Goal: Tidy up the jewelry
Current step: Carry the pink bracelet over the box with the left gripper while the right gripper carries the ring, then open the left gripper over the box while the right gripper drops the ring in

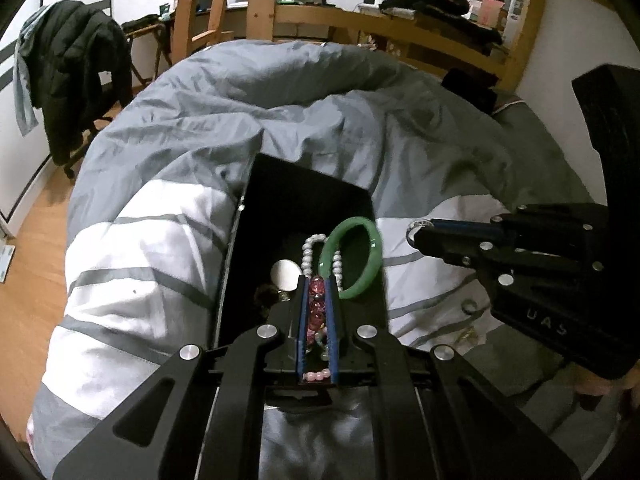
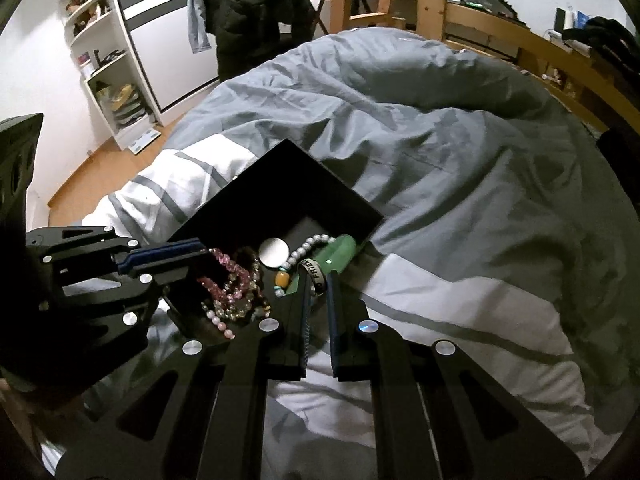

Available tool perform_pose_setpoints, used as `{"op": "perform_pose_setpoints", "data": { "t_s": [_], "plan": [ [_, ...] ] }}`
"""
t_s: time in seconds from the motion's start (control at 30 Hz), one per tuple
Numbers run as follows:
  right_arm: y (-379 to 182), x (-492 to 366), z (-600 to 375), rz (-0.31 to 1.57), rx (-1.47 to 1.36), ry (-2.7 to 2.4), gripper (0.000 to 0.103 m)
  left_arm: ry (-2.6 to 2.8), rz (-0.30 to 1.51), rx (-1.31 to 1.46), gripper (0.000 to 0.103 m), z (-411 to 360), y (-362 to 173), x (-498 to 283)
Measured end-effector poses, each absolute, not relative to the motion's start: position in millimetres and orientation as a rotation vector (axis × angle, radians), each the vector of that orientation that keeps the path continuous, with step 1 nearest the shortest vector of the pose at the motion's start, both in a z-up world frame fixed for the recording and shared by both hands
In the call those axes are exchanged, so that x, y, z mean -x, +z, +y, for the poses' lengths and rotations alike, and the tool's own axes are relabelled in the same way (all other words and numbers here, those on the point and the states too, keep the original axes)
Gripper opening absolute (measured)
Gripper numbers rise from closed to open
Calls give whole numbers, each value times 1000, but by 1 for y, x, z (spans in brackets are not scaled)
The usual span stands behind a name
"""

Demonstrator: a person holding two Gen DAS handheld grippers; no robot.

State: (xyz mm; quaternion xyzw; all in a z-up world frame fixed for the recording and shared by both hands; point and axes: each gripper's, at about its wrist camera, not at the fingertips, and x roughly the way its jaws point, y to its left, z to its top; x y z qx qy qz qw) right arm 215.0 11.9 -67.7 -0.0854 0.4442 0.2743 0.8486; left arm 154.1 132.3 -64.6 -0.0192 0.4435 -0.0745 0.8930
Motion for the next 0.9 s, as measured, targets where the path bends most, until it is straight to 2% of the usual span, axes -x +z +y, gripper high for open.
{"op": "perform_pose_setpoints", "data": {
  "t_s": [0.67, 0.83, 0.87, 0.9],
  "plan": [
    [-99, -235, 43, 1005, 161, 665, 9, -93, 925, 85, 8, 147, -69, -159],
    [-96, -234, 38, 1017, 124, 671, 12, -71, 909, 110, 12, 154, -65, -158],
    [-94, -234, 36, 1016, 119, 663, 17, -72, 908, 113, 13, 154, -64, -158],
    [-92, -233, 33, 1013, 120, 658, 23, -68, 902, 114, 22, 154, -62, -158]
  ]
}}
